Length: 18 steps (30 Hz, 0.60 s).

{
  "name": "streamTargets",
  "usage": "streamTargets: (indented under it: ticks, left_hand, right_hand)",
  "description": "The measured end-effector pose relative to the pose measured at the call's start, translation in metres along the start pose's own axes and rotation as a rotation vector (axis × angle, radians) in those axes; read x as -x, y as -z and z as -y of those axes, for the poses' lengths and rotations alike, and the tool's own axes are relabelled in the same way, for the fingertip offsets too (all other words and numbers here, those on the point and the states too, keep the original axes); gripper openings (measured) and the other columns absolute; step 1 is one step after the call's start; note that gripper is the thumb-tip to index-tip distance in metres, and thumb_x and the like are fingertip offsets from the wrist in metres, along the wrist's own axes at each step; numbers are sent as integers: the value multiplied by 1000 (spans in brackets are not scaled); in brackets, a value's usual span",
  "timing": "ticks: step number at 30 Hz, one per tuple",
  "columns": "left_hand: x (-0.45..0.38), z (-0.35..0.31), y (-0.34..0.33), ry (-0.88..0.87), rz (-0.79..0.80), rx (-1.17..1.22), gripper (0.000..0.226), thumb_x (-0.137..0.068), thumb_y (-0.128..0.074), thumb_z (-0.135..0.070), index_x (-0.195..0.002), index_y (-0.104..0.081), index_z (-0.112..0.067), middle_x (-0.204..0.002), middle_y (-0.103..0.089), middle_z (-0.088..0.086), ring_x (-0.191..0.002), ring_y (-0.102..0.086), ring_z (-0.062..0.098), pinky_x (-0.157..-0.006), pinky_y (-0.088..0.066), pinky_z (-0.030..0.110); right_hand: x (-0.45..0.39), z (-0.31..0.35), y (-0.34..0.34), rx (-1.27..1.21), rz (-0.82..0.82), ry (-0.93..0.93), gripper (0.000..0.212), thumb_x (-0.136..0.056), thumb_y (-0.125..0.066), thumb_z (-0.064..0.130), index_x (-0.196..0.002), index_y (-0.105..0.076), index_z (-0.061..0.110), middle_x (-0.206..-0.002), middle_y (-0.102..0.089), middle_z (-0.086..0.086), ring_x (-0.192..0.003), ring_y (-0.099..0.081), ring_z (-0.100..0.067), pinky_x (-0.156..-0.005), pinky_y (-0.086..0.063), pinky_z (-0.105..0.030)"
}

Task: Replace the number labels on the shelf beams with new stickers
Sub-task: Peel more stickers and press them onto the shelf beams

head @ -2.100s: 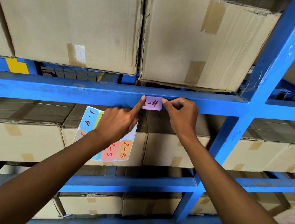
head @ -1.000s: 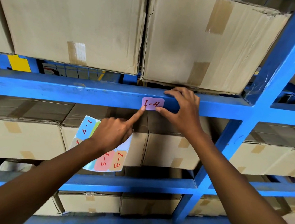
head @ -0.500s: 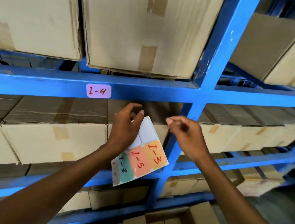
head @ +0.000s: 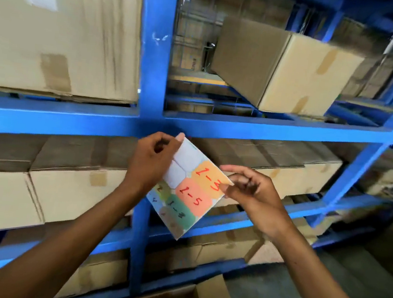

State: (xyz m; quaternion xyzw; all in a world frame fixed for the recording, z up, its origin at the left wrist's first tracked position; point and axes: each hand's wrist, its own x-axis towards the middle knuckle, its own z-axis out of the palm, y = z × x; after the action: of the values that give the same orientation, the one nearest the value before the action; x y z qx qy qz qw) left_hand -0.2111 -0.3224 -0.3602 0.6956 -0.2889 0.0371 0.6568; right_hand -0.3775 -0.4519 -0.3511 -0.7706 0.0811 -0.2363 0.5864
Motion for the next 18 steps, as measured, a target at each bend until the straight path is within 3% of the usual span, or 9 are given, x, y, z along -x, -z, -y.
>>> streamTargets:
  ticks: [2,4,6,8,11,13,18]
  left_hand:
    - [3,-19,-11,-148,46,-146,25,-82,-68,-34,-102,-65,-19,-91,-64,-5,-79,-55,-11,-71,-41,4]
    - [6,-41,-22,-358,162,-250,41,-80,-68,-35,-118,-61,-22,-111,-61,-4,-107,-53,4,-96,-42,26]
    - [11,-61,-31,-476,317,-296,44,-79,-65,-36,-121,-60,-23,-120,-59,-4,-118,-48,9,-102,-38,42]
    - [16,-75,-43,-500,452,-285,42,-80,-64,-34,-121,-60,-27,-121,-61,-5,-119,-48,6,-101,-40,37]
    - [14,-87,-51,-403,583,-139,24,-83,-64,-28,-107,-67,-29,-94,-71,-7,-89,-65,4,-73,-52,23]
    - [10,-92,-52,-323,613,-49,14,-84,-66,-24,-97,-69,-25,-84,-72,-3,-76,-68,6,-60,-52,18]
    - [5,-103,-49,-333,710,38,15,-79,-67,-31,-89,-72,-22,-87,-74,-10,-78,-70,6,-63,-51,13]
  right_hand:
    - [1,9,27,60,16,28,29,-82,-64,-4,-106,-64,13,-79,-73,2,-80,-68,-7,-72,-54,-17]
    - [3,20,48,112,33,58,29,-83,-65,-1,-107,-64,15,-77,-72,2,-76,-66,-6,-64,-50,-12]
    - [2,28,56,129,49,73,29,-82,-66,1,-107,-63,16,-72,-70,5,-75,-64,-6,-67,-50,-15]
    - [2,36,63,114,49,98,29,-81,-67,1,-107,-61,12,-71,-69,4,-74,-64,-10,-72,-50,-20]
    - [2,48,69,98,37,139,27,-79,-69,-1,-104,-61,6,-73,-68,-5,-75,-64,-15,-74,-51,-22]
    - [3,56,73,107,20,153,24,-78,-69,-1,-101,-63,5,-73,-70,-5,-75,-66,-15,-74,-53,-23]
    - [5,78,87,237,54,150,15,-88,-57,0,-95,-70,1,-82,-74,-17,-70,-68,-18,-71,-56,-29]
